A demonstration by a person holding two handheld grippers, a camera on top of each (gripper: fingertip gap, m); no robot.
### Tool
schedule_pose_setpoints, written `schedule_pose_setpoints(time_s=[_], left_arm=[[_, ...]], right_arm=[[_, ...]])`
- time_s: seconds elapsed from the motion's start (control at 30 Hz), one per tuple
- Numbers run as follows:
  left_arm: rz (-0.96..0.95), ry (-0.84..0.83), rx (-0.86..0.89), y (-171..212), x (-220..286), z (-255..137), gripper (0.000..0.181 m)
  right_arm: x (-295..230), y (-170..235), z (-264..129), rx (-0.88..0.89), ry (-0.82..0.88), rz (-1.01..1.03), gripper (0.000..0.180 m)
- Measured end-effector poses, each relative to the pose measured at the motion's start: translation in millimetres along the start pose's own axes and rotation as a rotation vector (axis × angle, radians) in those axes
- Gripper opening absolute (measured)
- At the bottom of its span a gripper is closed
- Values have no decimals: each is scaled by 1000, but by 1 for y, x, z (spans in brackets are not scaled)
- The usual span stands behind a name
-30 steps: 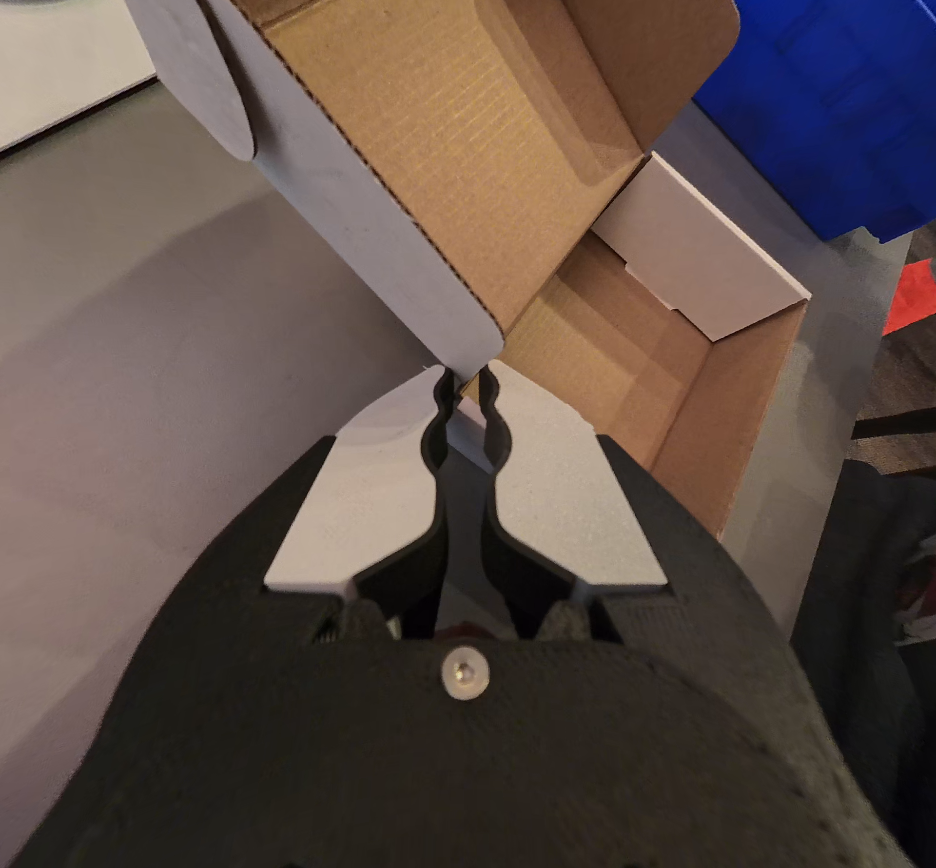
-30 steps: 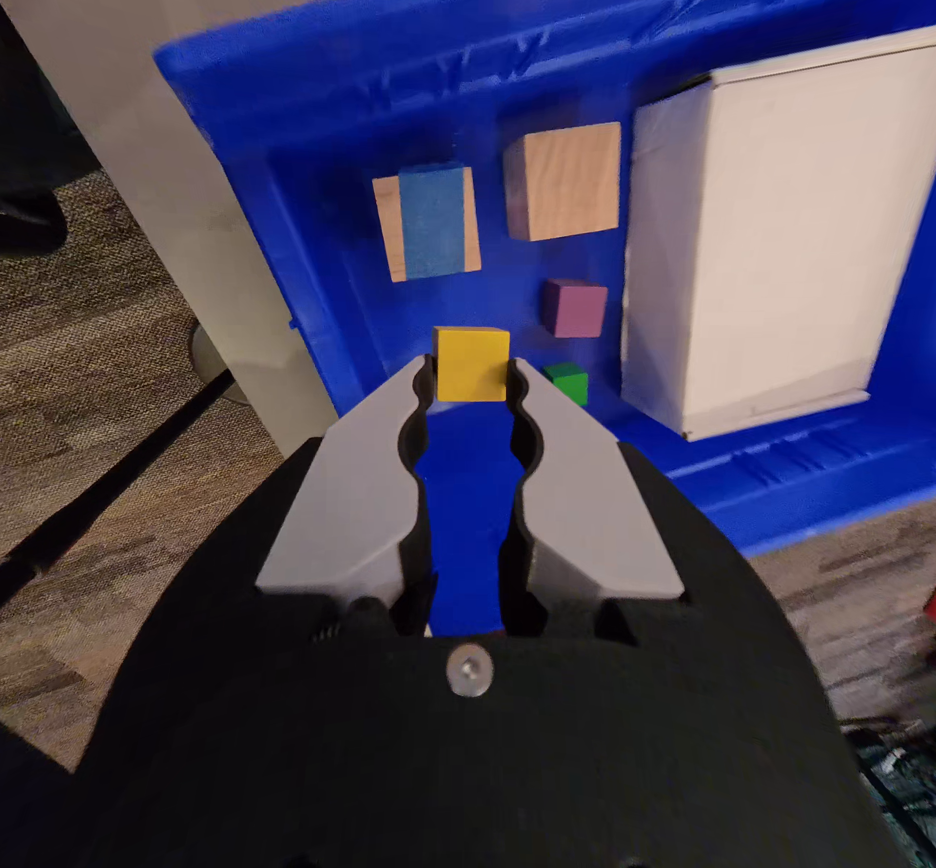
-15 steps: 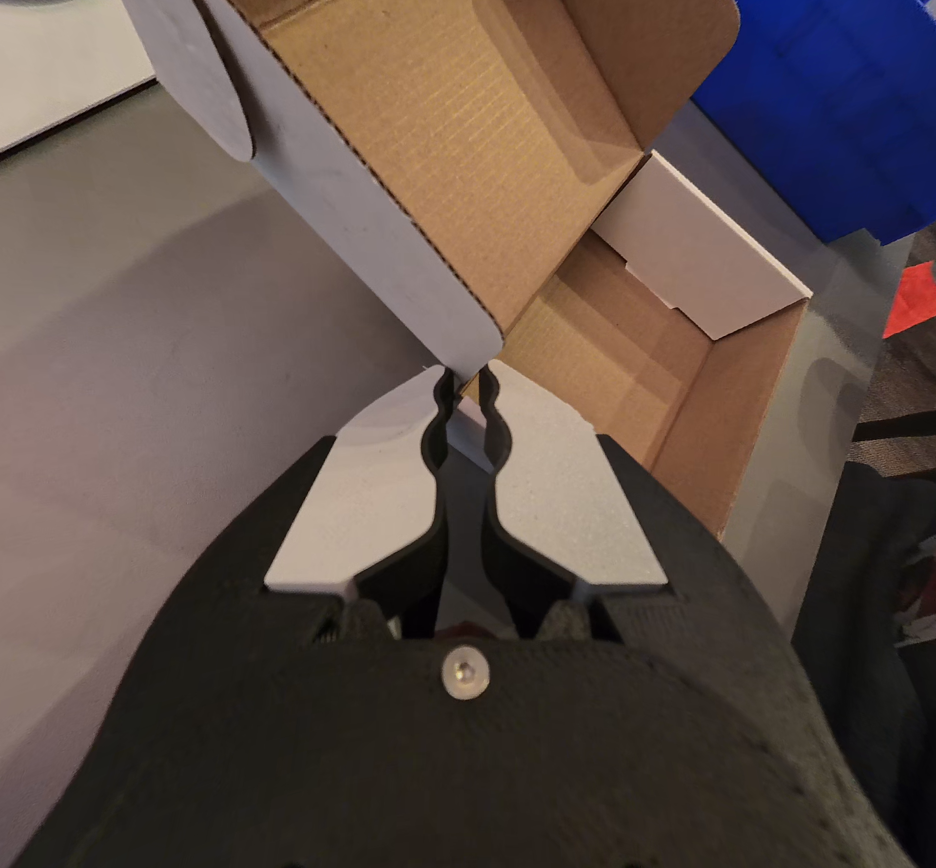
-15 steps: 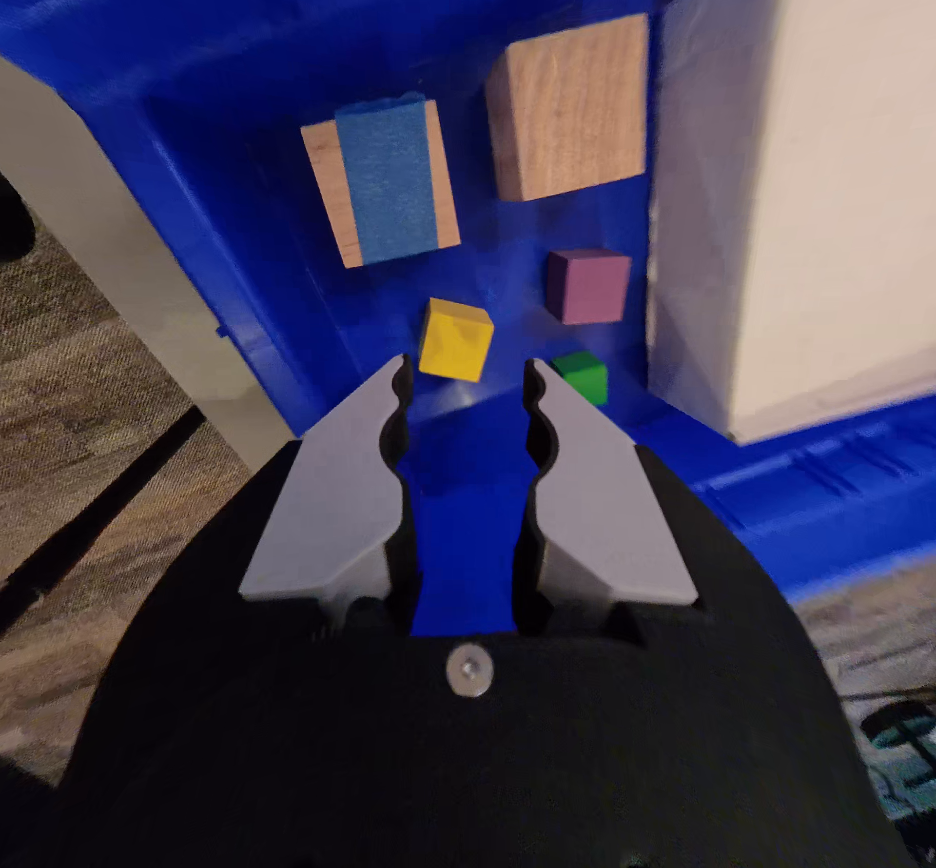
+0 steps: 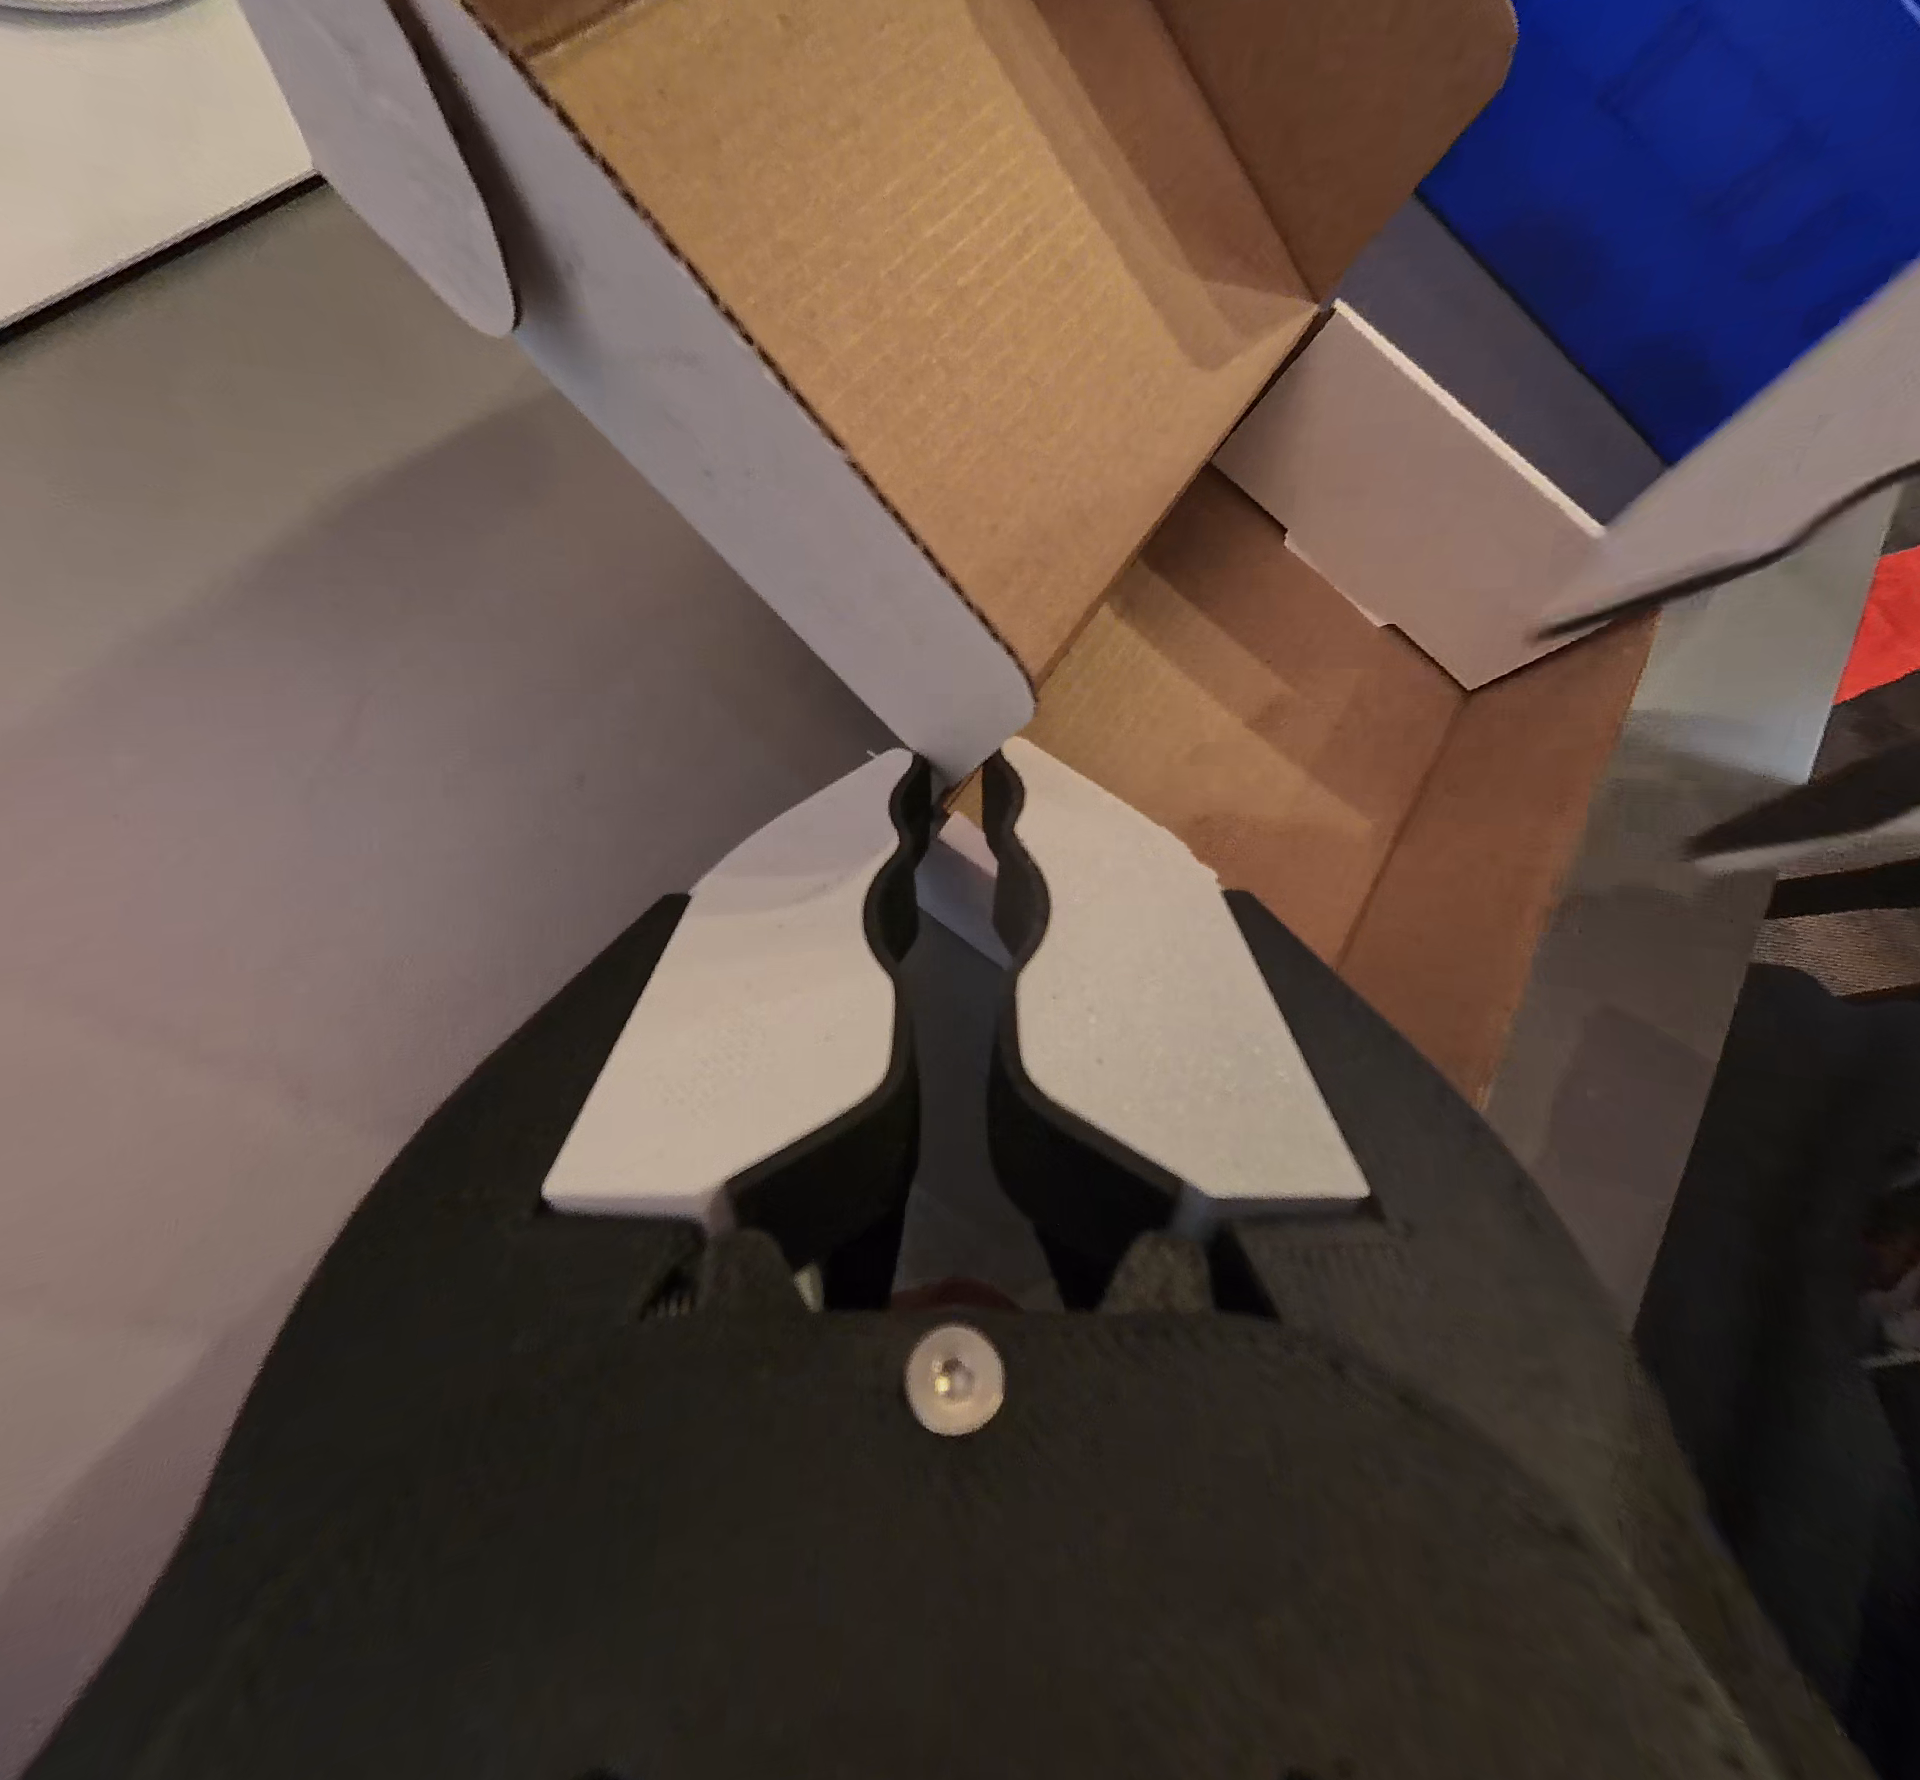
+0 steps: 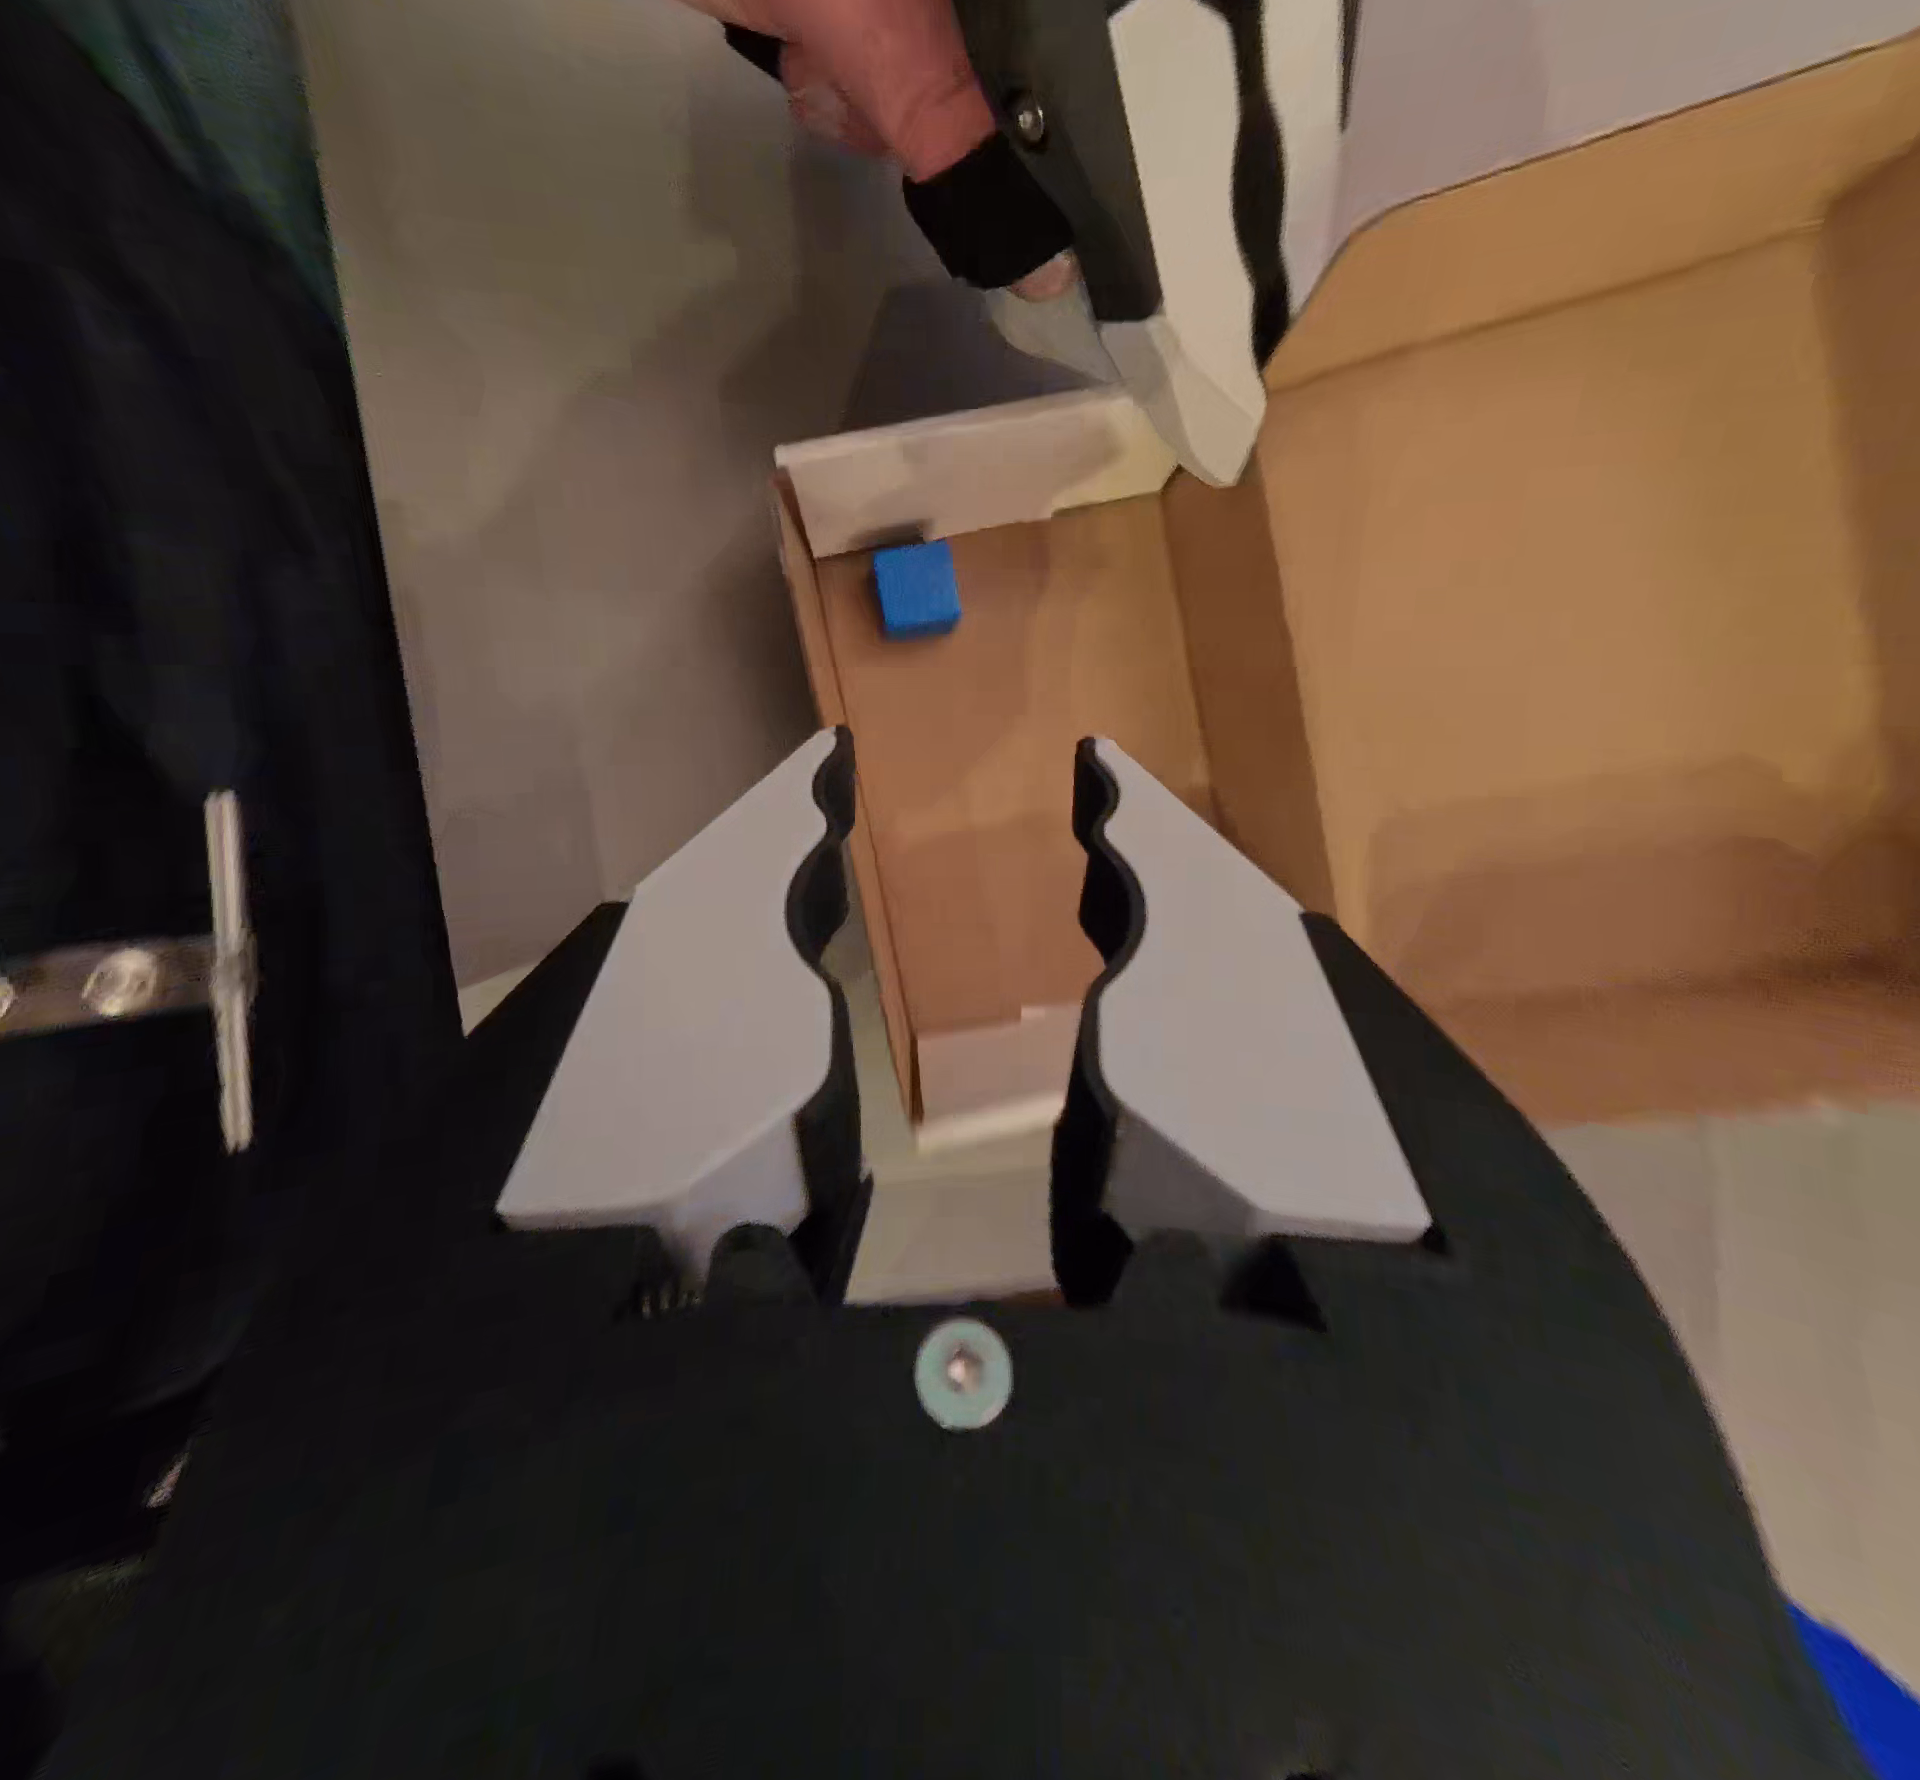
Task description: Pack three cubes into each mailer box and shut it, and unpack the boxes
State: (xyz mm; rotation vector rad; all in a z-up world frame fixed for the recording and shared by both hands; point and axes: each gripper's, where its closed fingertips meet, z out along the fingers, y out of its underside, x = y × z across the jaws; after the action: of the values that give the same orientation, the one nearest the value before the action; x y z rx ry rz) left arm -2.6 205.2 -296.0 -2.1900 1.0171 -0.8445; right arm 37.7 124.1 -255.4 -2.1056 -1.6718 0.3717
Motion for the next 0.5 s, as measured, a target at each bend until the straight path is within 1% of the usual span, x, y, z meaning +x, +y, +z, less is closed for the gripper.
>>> schedule_pose_setpoints(time_s=[0.07,0.17,0.23,0.37,0.4,0.5], left_arm=[[-1,5,1,0,0,0,9],[3,9,0,-1,0,1,9],[4,12,0,-1,0,1,9],[4,19,-1,-1,0,1,10],[5,20,-1,-1,0,1,10],[7,25,-1,-1,0,1,10]], right_arm=[[-2,-8,23,-15,-73,1,34],[-4,-7,48,-69,-142,-20,34],[-7,-7,60,-101,-160,-47,33],[-10,-3,75,-151,-172,-54,26],[-10,0,78,-167,-173,-57,20],[-10,-2,78,-150,-159,-65,19]])
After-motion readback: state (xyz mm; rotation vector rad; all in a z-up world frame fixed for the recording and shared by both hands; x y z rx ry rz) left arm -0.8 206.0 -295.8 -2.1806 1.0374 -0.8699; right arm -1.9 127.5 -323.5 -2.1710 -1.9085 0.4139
